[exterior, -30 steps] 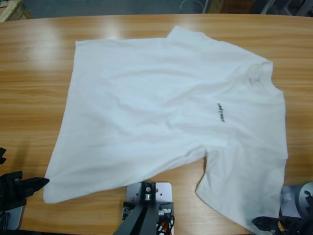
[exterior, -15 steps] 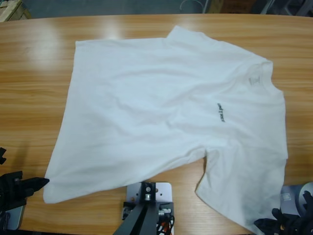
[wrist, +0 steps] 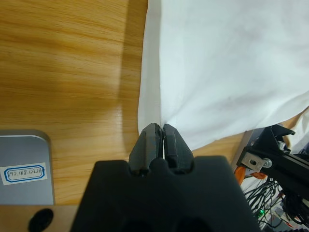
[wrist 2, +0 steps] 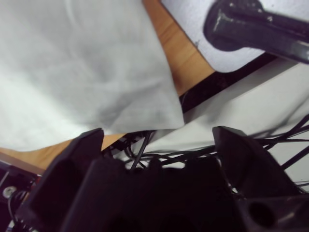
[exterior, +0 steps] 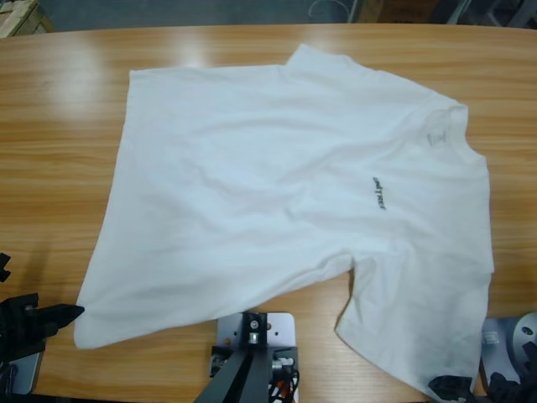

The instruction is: Fold clothes

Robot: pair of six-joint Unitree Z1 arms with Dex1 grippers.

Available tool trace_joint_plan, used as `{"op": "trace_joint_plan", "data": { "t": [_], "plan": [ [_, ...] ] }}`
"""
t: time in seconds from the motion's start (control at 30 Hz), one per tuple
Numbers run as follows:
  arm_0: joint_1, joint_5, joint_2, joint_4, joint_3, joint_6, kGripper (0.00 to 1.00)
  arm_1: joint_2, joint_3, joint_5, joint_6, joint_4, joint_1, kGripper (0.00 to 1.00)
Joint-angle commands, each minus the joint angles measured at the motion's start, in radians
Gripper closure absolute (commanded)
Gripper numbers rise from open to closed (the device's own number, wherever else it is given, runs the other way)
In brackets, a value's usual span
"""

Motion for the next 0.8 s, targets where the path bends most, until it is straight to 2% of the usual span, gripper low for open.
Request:
{"op": "trace_joint_plan", "data": {
  "t": [0.03, 0.17, 0.37, 0.7, 0.8],
  "plan": [
    [-0.003, -0.004, -0.019, 0.010, 0.034, -0.011, 1.000, 0.043, 0.021, -0.036, -0.022, -0.031, 0.014, 0.271],
    [-0.003, -0.003, -0.021, 0.010, 0.033, -0.011, 1.000, 0.061, 0.035, -0.057, -0.038, -0.063, 0.014, 0.277],
    [-0.003, 0.000, -0.017, 0.010, 0.028, -0.010, 1.000, 0.060, 0.035, -0.095, -0.062, -0.063, 0.014, 0.512],
    [-0.003, 0.005, -0.015, 0.010, 0.025, -0.011, 1.000, 0.066, 0.041, -0.118, -0.092, -0.065, 0.014, 0.528],
    [-0.003, 0.007, -0.015, 0.010, 0.025, -0.011, 1.000, 0.060, 0.041, -0.119, -0.102, -0.063, 0.014, 0.703]
  ]
}}
